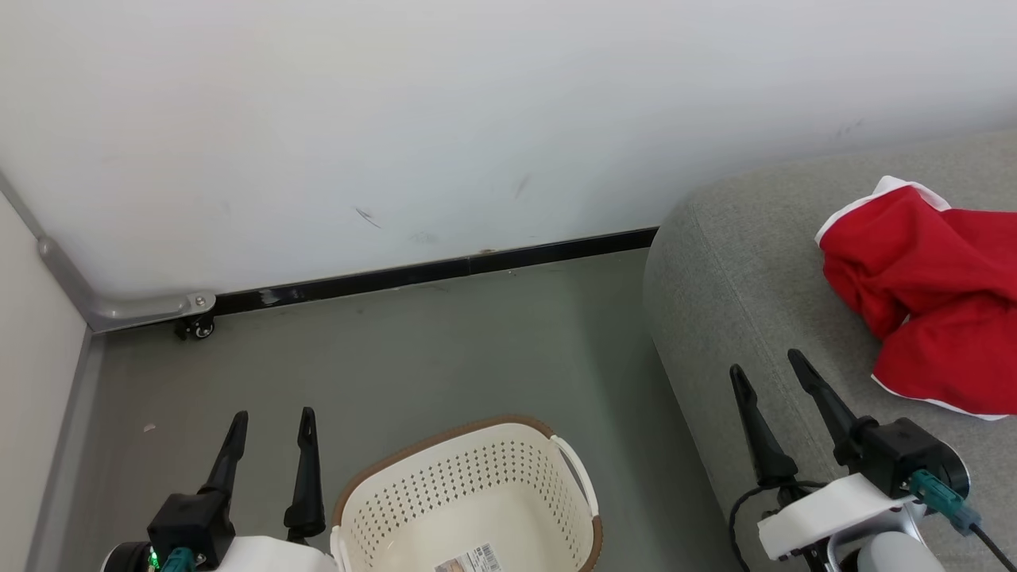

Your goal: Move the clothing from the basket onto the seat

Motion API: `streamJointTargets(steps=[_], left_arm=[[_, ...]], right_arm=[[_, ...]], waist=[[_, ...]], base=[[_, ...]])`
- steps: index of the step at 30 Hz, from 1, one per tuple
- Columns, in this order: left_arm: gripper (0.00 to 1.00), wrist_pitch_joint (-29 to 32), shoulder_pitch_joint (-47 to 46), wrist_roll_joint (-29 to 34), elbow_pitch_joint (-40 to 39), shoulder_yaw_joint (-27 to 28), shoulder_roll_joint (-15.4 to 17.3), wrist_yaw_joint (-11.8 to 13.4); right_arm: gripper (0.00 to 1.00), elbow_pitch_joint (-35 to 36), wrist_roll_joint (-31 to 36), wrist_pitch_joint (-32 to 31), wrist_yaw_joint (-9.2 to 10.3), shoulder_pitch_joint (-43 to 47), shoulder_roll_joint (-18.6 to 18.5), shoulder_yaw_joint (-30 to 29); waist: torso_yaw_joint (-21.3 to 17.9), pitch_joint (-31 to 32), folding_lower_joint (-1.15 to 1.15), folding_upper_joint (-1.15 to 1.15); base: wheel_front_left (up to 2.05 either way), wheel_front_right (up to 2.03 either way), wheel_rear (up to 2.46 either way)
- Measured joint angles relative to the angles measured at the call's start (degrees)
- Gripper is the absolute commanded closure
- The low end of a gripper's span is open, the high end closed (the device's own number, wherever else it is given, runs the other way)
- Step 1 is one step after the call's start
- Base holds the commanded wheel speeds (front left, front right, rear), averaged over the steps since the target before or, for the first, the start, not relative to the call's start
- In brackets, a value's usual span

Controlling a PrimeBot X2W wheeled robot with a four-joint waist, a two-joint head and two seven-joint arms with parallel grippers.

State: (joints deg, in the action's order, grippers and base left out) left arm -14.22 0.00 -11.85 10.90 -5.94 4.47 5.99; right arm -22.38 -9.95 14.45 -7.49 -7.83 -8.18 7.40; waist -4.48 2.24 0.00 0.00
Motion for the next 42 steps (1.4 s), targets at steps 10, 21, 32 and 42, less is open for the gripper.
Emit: streamJointTargets(steps=[10, 21, 32, 42], left_arm=[[0.00, 0.00, 1.08, 0.70, 0.94, -0.55, -0.54, -0.02], [0.00, 0.00, 1.16, 1.00, 1.54, -0.18, -0.76, 0.04], [0.00, 0.00, 2.45, 2.87, 1.96, 0.31, -0.76, 1.14], [0.00, 0.00, 2.50, 4.03, 2.33, 0.09, -0.78, 2.38]], right_arm=[[0.00, 2.59, 2.59, -0.01, 0.00, 4.94, 2.77, -3.52], [0.00, 4.33, 4.66, 0.00, 0.00, 8.32, 4.22, -5.35], [0.00, 5.98, 6.55, -0.01, 0.00, 11.46, 4.75, -7.33], [0.00, 7.77, 6.88, -0.34, 0.00, 12.01, 5.06, -7.73]], waist=[[0.58, 0.79, 0.00, 0.00], [0.41, 2.08, 0.00, 0.00], [0.41, 2.78, 0.00, 0.00], [0.61, 2.52, 0.00, 0.00]], base=[[0.00, 0.00, 0.00], [0.00, 0.00, 0.00], [0.00, 0.00, 0.00], [0.00, 0.00, 0.00]])
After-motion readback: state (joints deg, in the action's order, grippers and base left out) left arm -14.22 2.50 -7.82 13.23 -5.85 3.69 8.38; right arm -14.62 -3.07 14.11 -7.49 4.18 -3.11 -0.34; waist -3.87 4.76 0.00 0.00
